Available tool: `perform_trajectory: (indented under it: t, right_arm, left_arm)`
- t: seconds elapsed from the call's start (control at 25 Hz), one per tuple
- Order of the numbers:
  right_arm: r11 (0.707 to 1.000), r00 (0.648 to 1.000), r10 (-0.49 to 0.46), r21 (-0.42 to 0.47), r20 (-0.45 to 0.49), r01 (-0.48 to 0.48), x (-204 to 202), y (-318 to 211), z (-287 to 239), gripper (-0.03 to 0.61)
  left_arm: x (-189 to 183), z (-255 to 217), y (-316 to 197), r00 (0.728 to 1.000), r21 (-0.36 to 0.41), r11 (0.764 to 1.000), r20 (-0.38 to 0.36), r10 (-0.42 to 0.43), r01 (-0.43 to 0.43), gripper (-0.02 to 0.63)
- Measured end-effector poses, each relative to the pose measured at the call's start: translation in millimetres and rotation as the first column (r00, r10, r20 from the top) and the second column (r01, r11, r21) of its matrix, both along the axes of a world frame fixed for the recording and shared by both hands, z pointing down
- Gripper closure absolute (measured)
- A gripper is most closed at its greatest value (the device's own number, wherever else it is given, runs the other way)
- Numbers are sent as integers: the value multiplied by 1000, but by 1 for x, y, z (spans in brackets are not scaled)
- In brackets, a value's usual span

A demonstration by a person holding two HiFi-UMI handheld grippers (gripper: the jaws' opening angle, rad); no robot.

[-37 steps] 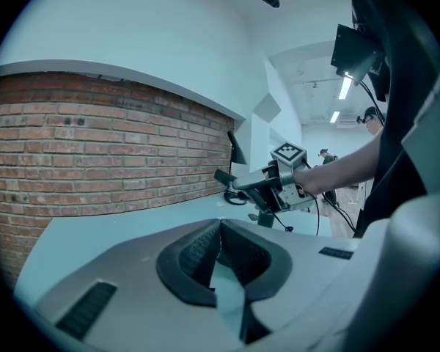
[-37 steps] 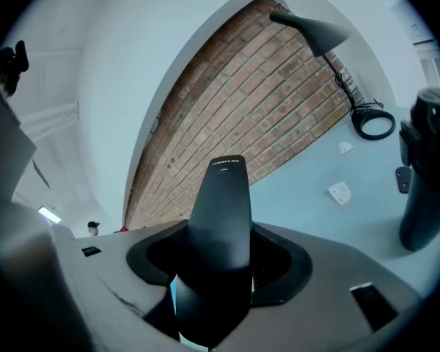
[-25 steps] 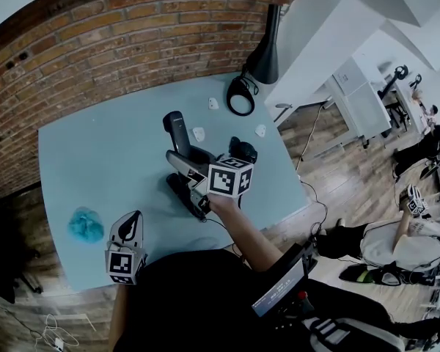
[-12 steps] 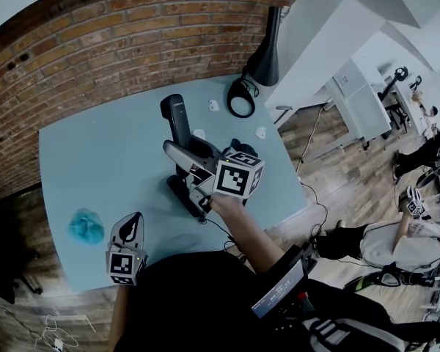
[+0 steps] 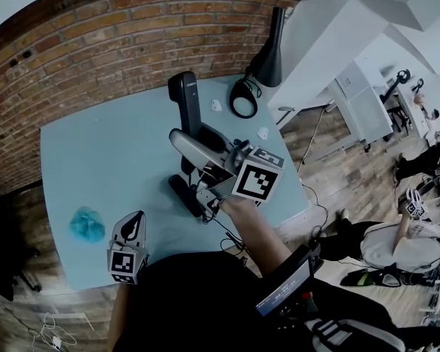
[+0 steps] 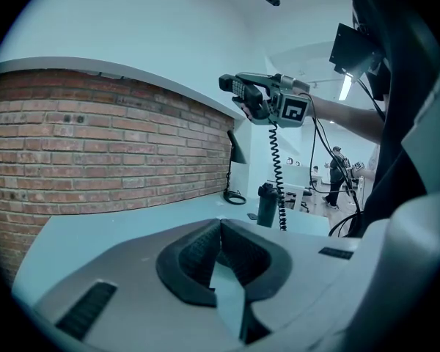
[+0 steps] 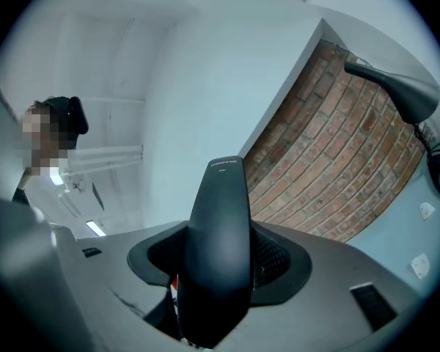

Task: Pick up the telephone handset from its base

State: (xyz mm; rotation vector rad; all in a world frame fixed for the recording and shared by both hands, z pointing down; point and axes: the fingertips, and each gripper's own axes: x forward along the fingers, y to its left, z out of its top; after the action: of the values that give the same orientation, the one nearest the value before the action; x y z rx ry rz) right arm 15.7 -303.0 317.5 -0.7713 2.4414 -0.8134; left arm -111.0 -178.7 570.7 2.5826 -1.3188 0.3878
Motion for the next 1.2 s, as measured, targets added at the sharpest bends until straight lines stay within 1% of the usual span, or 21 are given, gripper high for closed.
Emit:
perform_trajectory:
  t: [0.16, 0.32, 0.48, 0.64, 0.72, 0.92, 1.08, 1.2]
  right_arm:
    - [999, 999, -29, 28, 43, 28, -3, 11, -23, 336]
    - [995, 998, -45, 91, 36, 41, -7, 25, -32, 336]
    - [994, 999, -39, 103, 17, 37, -6, 28, -8, 336]
    - [995, 999, -27, 94, -19, 28, -4, 32, 25, 336]
    - [997, 999, -25, 74, -23, 26, -3, 33, 42, 336]
    - [999, 999, -34, 37, -2, 34, -3, 39, 70, 336]
    - [997, 998, -57, 58, 30, 55, -3, 48, 80, 336]
    - [997, 997, -61, 59, 56, 57, -2, 51, 89, 336]
  left_arm:
    - [-1, -4, -3, 1000, 2, 1000, -25, -3, 3, 595]
    - [-2, -6, -5, 1000, 3, 1000, -25, -4, 4, 595]
    - [-2, -3, -6, 1000, 4, 1000, -26, 0, 0, 595]
    - [-3, -9, -11, 996, -13, 1000, -88, -24, 23, 595]
    - [-3, -14, -15, 995, -6, 1000, -97, -31, 31, 595]
    - [-6, -13, -17, 996, -5, 1000, -86, -31, 31, 595]
    - [-5, -10, -14, 996, -15, 999, -83, -31, 30, 595]
    - [-2, -14, -16, 994, -13, 999, -102, -36, 35, 595]
